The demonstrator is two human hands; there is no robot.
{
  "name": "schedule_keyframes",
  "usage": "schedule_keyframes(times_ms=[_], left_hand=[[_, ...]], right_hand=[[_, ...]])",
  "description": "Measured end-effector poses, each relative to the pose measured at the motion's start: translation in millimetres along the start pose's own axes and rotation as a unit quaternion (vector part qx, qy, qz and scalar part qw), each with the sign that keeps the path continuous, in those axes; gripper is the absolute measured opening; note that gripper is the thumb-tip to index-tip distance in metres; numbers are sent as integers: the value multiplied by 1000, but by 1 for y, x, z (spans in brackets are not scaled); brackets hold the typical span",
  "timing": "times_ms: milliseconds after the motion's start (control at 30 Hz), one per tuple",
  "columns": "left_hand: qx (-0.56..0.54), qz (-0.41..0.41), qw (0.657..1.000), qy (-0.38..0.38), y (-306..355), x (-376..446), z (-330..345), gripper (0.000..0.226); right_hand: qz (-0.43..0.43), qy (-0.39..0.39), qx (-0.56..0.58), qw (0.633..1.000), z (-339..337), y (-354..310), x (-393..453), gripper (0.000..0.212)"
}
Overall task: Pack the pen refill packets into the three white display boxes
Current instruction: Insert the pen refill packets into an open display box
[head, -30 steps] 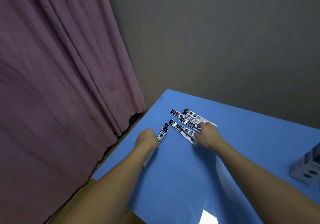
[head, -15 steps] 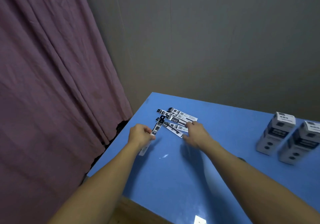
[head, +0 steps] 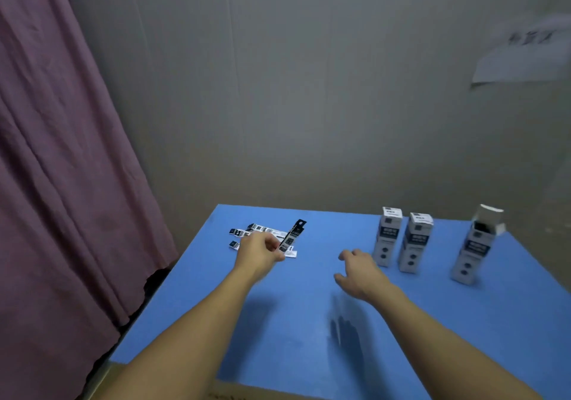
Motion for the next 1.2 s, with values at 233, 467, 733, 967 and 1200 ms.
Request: schedule_keyframes(times_ms=[233, 467, 733, 967, 1200], left_hand=[[-36, 28, 998, -48, 73, -9, 57, 20], [-48, 49, 994, -88, 144, -16, 122, 15], [-79, 57, 990, -98, 219, -33, 199, 18], [-89, 61, 988, -106, 268, -44, 255, 18], [-81, 76, 989, -97, 284, -43, 286, 17]], right_hand=[[79, 25, 3, 997, -54, 77, -40, 51], [139, 32, 18, 990, -86, 161, -70, 49], [168, 27, 16, 985, -116, 257, -91, 46], [144, 5, 2, 990, -112, 310, -88, 49], [137, 6, 23, 990, -97, 339, -67, 52]])
Point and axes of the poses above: each hand's wrist, its own x-axis towards the middle knuckle, its own z-axis out of the palm, y = z × x, the point moved 3 cm from there along x, towards the middle knuckle, and after that the axes turned 6 degrees about z, right-handed, at the moved point
